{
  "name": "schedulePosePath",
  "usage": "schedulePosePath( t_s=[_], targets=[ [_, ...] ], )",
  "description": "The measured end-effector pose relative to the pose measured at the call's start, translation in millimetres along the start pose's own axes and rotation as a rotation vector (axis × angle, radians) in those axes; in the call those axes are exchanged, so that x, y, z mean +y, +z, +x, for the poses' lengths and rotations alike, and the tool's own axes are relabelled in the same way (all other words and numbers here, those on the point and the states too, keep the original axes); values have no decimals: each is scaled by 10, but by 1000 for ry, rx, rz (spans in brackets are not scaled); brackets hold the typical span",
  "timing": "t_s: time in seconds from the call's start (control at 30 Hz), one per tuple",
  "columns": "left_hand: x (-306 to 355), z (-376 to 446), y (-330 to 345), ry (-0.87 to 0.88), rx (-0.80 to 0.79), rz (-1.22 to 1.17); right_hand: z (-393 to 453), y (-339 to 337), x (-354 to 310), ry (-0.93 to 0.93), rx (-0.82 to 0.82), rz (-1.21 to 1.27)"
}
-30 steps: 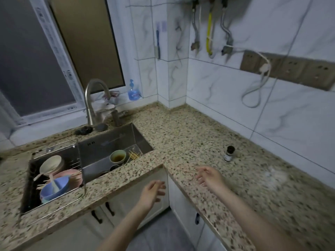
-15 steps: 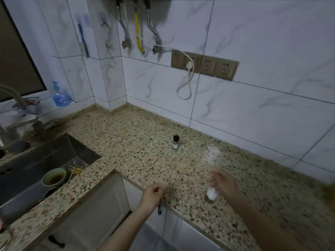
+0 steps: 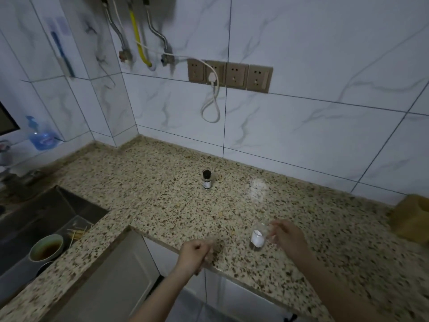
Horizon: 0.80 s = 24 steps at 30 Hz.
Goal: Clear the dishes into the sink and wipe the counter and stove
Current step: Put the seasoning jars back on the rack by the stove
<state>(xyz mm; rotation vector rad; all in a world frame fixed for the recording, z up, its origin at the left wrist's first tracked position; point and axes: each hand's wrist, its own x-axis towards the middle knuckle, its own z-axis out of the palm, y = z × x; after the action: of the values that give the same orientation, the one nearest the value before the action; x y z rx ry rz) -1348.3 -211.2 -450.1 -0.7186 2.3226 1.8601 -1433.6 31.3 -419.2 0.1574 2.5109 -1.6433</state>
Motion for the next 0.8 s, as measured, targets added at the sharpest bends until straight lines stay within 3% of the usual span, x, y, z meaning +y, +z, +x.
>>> schedulePosePath(
  t_s=[0.1,0.3,0.6,0.8],
  targets=[
    [185,91,10,-21,76,6,128,-21,15,-23,9,-33],
    [545,339,58,101,235,84,439,15,44,-134,-57,-196],
    [702,510,367,32,267,125,685,3,242,-226,-492,-424],
    [718,653,427,3,267,81,758,18,365,-268,-575,-532]
  ],
)
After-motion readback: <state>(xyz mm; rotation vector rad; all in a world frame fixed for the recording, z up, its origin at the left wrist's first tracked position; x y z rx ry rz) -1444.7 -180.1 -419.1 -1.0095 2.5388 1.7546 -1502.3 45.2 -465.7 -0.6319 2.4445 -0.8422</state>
